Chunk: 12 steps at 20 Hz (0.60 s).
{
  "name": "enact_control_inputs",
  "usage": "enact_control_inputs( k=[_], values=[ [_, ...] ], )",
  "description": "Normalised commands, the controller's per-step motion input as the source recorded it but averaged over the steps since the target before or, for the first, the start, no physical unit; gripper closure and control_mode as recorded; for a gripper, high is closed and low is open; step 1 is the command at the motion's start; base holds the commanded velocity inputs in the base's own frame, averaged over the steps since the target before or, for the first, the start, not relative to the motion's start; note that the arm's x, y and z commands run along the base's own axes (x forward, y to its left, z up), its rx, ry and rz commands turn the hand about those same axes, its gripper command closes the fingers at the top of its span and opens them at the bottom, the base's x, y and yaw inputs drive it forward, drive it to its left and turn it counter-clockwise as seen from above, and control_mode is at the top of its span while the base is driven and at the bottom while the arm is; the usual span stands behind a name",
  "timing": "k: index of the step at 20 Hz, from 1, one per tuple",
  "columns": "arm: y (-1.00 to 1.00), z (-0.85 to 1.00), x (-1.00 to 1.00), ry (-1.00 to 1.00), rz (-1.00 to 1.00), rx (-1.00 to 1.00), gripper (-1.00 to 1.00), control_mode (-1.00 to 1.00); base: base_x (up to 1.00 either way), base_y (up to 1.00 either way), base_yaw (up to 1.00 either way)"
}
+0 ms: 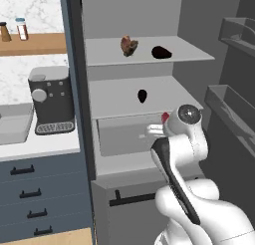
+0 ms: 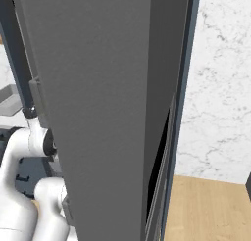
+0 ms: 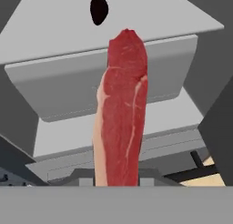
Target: Place one avocado and one steak in each tupperware on the nearby counter, to pack two identical lunches.
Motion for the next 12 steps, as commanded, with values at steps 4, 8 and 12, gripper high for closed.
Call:
enact_control_inputs(
  k=[4, 8, 12],
  values=[
    [0.00, 0.11, -0.82, -0.04, 0.06, 0.00, 1.00, -1.00, 0.00, 0.00, 0.00],
    [0.00, 0.00, 0.00, 0.00, 0.00, 0.00, 1.00, 1.00, -0.98, 0.05, 0.11],
    [0.00, 0.00, 0.00, 0.00, 0.00, 0.00, 1.00, 1.00, -0.92, 0.39, 0.13]
  ],
)
